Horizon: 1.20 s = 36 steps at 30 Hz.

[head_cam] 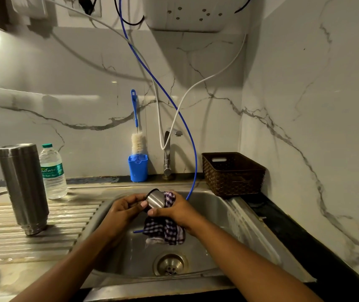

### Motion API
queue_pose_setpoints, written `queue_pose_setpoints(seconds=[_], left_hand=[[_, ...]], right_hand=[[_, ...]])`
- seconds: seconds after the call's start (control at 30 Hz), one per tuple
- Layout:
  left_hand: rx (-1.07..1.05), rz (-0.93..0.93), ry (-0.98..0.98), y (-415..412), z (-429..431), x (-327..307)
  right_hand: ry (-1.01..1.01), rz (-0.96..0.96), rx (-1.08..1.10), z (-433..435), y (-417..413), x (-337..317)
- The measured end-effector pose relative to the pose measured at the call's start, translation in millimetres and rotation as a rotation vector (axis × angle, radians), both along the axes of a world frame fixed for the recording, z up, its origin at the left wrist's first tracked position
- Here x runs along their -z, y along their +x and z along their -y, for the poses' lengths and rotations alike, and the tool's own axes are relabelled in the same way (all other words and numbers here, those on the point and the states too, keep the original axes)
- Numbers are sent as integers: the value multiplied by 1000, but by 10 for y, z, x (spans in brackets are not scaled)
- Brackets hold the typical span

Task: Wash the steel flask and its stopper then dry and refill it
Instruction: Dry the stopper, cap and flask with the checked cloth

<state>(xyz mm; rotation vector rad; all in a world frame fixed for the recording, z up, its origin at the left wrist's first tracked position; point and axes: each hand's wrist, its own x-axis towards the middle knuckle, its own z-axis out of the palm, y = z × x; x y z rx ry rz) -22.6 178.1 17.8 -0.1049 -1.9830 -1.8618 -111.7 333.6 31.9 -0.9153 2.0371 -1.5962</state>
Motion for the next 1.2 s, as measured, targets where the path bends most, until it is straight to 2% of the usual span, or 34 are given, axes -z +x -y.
queue_pose_setpoints(seconds=[0.1,0.17,0.27,0.37,0.43,0.5,0.53,0.6,0.63,0.67,0.73,0.87,0.9,0.93,0.97,1.07,1.1,1.13,1.2], left_hand=[[-20,33,-45,35,-22,-31],[-67,48,16,34,-13,-39],[-176,94,263,4,-30,-43],[-169,121,524,-25,21,-45],[-136,132,645,-24,50,-64],[-81,138,710,-5,48,-89],[-51,134,718,4,31,-99],[-16,120,683,22,-24,-105],[-14,109,652,22,-48,-102],[-22,89,627,18,-66,-95],[-31,46,626,13,-103,-79],[-45,-7,617,18,-120,-103],[-37,-4,614,22,-109,-106],[-21,3,622,24,-100,-109],[3,4,632,27,-101,-119],[21,-27,622,2,-115,-99],[20,-40,622,-7,-133,-89],[24,-53,623,-19,-146,-70],[30,-73,643,-36,-161,-50]], right_hand=[[101,-185,13,10,72,-4],[53,-325,75,48,136,14],[-41,-654,134,102,176,71],[68,-1099,91,157,144,146],[89,-1273,54,210,140,193],[33,-1199,21,250,157,184],[-9,-1051,5,253,168,145],[-84,-619,-32,198,181,36],[-116,-467,-46,159,163,8],[-136,-414,-49,123,155,-5],[-114,-538,-54,80,161,30],[39,-1088,44,207,147,163],[41,-1171,80,245,146,169],[12,-1168,89,271,160,151],[-33,-1072,78,277,178,109],[-185,-422,7,206,179,-56],[-219,-299,6,177,166,-62],[-216,-320,16,148,178,-44],[-136,-597,25,147,236,58]])
